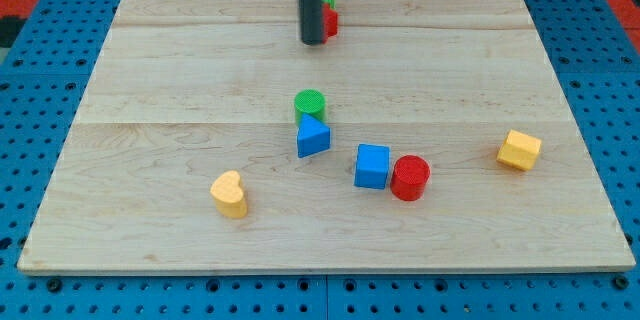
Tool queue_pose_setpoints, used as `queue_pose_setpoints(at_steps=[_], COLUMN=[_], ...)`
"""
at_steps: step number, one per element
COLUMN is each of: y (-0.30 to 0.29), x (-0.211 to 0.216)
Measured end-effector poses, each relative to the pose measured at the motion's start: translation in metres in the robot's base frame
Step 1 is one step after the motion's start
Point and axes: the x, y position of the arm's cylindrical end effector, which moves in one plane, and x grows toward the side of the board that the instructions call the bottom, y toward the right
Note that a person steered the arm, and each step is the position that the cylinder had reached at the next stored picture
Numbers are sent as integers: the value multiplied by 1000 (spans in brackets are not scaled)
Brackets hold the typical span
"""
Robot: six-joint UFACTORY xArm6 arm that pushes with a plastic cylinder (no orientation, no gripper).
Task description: Move the blue cube below the red star
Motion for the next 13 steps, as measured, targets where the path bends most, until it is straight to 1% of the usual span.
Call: queue_pose_setpoints(at_steps=[1, 2, 3, 4, 5, 6, 7, 8, 9, 10, 11, 12, 13], y=[45, 77, 125, 149, 97, 29, -17, -14, -13, -42, -42, -65, -82], x=[13, 103, 158, 206, 210, 194, 178, 181, 213, 221, 204, 170, 145])
